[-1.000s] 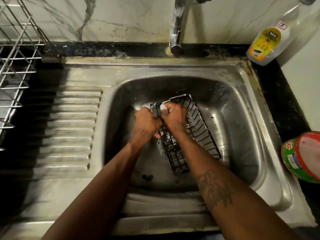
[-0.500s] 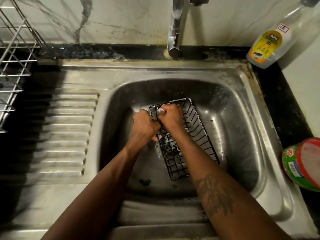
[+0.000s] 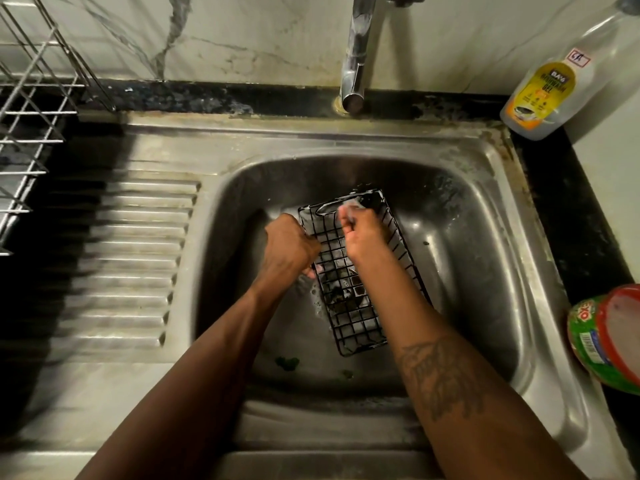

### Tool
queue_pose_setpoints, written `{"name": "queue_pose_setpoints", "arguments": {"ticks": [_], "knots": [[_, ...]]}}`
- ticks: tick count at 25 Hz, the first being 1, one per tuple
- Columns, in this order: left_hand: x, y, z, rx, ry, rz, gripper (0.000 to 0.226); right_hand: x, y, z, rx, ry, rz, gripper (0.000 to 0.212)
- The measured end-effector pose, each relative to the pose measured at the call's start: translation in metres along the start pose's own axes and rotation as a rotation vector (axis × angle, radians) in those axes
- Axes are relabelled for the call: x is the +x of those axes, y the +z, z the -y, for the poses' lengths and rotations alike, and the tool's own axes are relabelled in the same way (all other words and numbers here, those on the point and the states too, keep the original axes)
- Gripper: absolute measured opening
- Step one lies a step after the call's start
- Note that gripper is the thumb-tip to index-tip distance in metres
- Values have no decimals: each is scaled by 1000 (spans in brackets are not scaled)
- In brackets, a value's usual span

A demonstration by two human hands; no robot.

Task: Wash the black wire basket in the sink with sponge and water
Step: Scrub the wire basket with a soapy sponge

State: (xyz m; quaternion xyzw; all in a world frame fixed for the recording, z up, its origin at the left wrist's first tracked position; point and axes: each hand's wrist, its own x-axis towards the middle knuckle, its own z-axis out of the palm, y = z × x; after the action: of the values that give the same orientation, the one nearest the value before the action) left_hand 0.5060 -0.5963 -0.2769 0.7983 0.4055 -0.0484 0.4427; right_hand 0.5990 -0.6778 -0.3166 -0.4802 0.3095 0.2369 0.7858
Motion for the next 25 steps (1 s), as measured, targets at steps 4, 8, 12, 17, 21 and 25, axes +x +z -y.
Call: {"name": "queue_pose_setpoints", "arguments": {"ticks": [4,8,12,17,21,25], "knots": [[-5,-3,-2,1,8,24,13,-5,-2,-34,-823,-559,21,12],[-5,-7,0,-10,54,10,15,-16,-13,-31,-986,-1093,105,7],[-3,-6,-1,15,44,28,11,-4,-11,-28,-990,-1416,152,20],[3,-3,2,34,16,9,7,5,-26,1,-1082,-1150,-131,27],[2,-4,2,25,17,11,6,7,-19,-6,-1200,-1171,93,23],[1,-6,2,36,41,-2,15,2,-8,-26,-1239,-1306,307,14]]}}
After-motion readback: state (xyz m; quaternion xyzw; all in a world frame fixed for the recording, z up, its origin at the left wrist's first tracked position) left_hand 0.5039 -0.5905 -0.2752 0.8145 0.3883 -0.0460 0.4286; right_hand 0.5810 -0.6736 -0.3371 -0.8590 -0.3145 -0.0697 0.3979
